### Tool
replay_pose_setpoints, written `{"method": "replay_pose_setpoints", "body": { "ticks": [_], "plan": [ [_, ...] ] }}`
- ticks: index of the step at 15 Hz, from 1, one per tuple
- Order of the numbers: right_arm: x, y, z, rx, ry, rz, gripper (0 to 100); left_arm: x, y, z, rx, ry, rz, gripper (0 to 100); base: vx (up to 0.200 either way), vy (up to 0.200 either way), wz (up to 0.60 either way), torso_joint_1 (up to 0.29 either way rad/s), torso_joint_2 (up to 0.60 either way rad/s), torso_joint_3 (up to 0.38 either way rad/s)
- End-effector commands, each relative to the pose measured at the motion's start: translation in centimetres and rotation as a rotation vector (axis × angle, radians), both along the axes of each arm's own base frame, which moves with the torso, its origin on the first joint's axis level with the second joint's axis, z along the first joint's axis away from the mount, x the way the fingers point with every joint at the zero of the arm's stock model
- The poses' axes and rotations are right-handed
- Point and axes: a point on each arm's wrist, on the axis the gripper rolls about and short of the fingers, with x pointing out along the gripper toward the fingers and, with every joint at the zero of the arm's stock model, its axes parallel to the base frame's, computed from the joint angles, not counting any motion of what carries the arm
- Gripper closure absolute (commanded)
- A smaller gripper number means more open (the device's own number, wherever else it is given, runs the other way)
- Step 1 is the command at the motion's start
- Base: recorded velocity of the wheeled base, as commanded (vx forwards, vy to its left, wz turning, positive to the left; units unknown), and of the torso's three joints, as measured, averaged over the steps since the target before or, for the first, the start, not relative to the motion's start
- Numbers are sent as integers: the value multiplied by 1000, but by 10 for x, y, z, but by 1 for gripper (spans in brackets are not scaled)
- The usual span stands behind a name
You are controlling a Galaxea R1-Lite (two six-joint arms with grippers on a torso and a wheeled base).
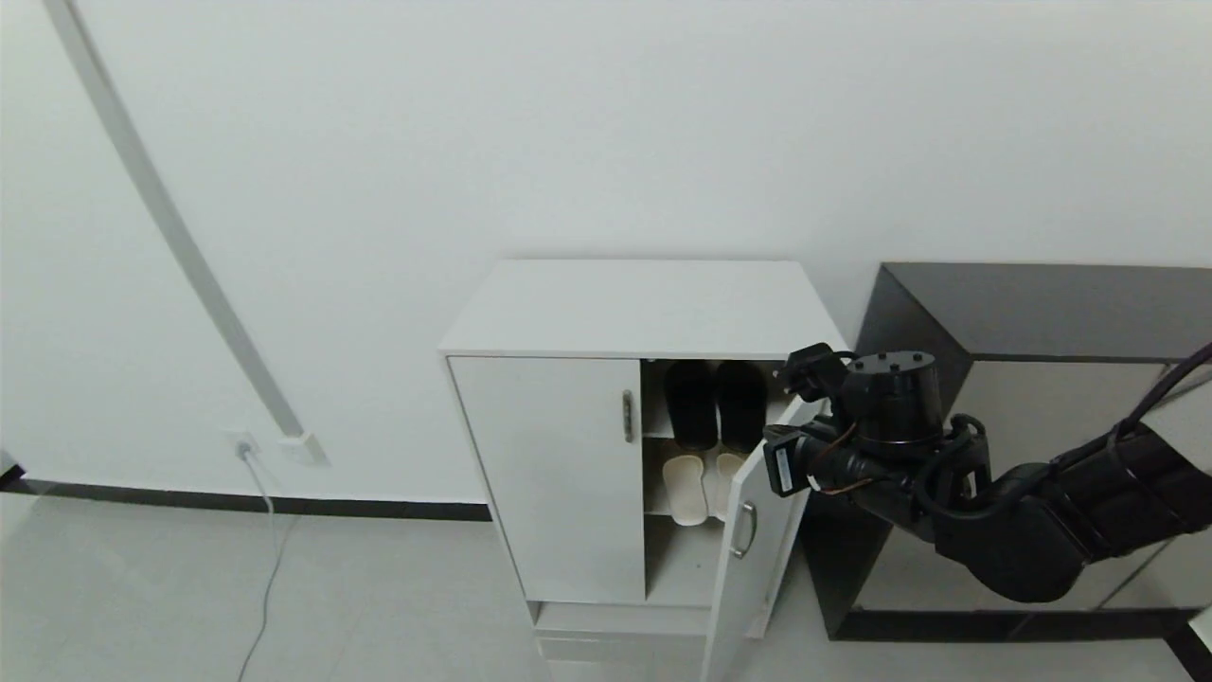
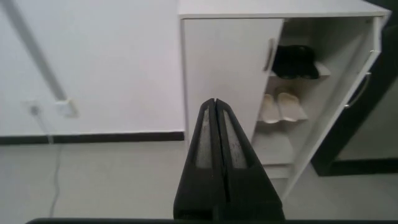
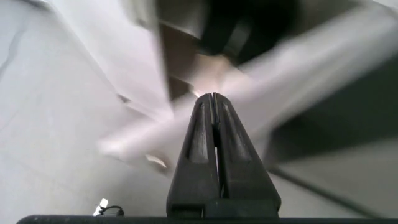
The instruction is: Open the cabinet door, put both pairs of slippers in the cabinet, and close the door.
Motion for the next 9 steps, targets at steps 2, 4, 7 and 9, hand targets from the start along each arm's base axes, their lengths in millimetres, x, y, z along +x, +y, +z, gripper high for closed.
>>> {"method": "replay_pose_setpoints", "body": {
  "ticks": [2, 4, 7, 9],
  "plan": [
    [-5, -3, -5, -7, 0, -6, 100, 0, 0, 0, 2, 1, 0, 100, 0, 0, 0, 0, 0, 0],
    [-13, -9, -9, -21, 21, -9, 100, 0, 0, 0, 2, 1, 0, 100, 0, 0, 0, 0, 0, 0],
    [-29, -20, -21, -73, 65, 4, 100, 0, 0, 0, 3, 1, -1, 100, 0, 0, 0, 0, 0, 0],
    [-42, -27, -30, -117, 100, 20, 100, 0, 0, 0, 3, 1, -1, 100, 100, 0, 0, 4, 4, 1]
  ]
}}
